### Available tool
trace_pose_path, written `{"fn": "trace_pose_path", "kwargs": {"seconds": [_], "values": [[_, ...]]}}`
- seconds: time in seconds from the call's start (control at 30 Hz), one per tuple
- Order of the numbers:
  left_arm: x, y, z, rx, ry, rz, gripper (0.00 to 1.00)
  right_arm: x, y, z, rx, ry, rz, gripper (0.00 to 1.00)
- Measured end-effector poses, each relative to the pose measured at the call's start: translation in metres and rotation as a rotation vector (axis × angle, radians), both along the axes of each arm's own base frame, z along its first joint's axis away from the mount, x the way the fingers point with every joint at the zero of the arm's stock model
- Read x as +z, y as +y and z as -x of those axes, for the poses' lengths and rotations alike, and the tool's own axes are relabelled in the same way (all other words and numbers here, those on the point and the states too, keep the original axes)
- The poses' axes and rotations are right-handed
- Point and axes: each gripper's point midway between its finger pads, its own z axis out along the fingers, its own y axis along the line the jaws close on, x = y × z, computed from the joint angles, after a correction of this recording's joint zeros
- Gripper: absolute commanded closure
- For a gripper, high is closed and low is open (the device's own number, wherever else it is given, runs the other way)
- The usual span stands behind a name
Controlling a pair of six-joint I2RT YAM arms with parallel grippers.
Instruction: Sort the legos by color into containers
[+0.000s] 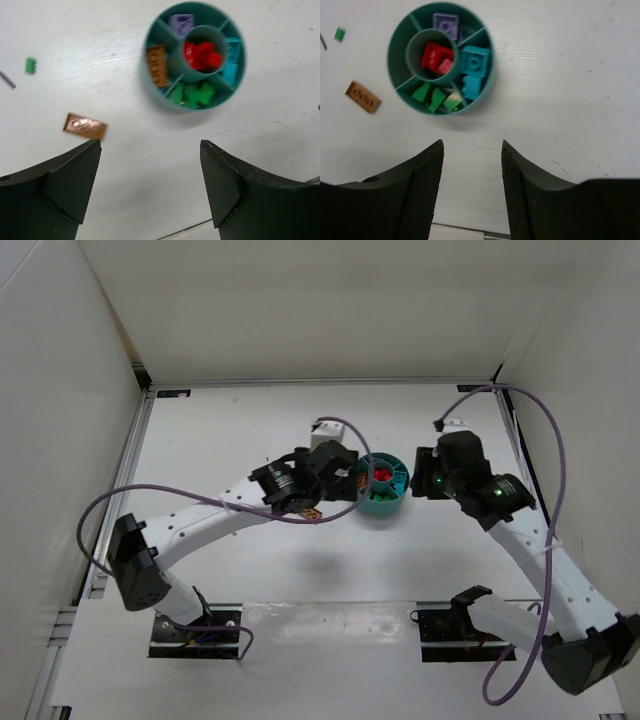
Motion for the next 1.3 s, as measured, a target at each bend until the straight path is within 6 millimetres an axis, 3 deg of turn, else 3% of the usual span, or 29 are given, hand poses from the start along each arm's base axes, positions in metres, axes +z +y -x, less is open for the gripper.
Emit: {"fn": "trace_pose_path", "kwargs": {"seconds": [0.07, 0.2, 0.3, 0.5, 0.6, 0.7, 0.83, 1.3], "values": [[-0.012, 0.033, 0.006, 0.061, 0.033, -0.004, 0.00, 0.000, 0.026, -0.002, 0.080, 0.010, 0.022, 0.45], [-0.049, 0.111, 0.030, 0.221, 0.125, -0.042, 0.00, -0.002, 0.085, -0.012, 0.222, 0.028, 0.036, 0.45], [-0.063, 0.150, 0.058, 0.306, 0.178, -0.033, 0.00, -0.009, 0.134, -0.023, 0.310, 0.067, 0.034, 0.45], [-0.068, 0.208, 0.103, 0.467, 0.226, 0.080, 0.00, -0.045, 0.236, -0.049, 0.404, 0.162, 0.070, 0.45], [-0.071, 0.234, 0.122, 0.520, 0.242, 0.114, 0.00, -0.070, 0.275, -0.058, 0.415, 0.201, 0.085, 0.45], [-0.069, 0.250, 0.133, 0.550, 0.241, 0.137, 0.00, -0.091, 0.301, -0.060, 0.409, 0.245, 0.095, 0.45], [-0.071, 0.262, 0.139, 0.573, 0.244, 0.113, 0.00, -0.109, 0.325, -0.072, 0.368, 0.274, 0.079, 0.46], [-0.074, 0.260, 0.142, 0.524, 0.262, 0.065, 0.00, -0.161, 0.333, -0.113, 0.192, 0.311, 0.087, 0.49]]}}
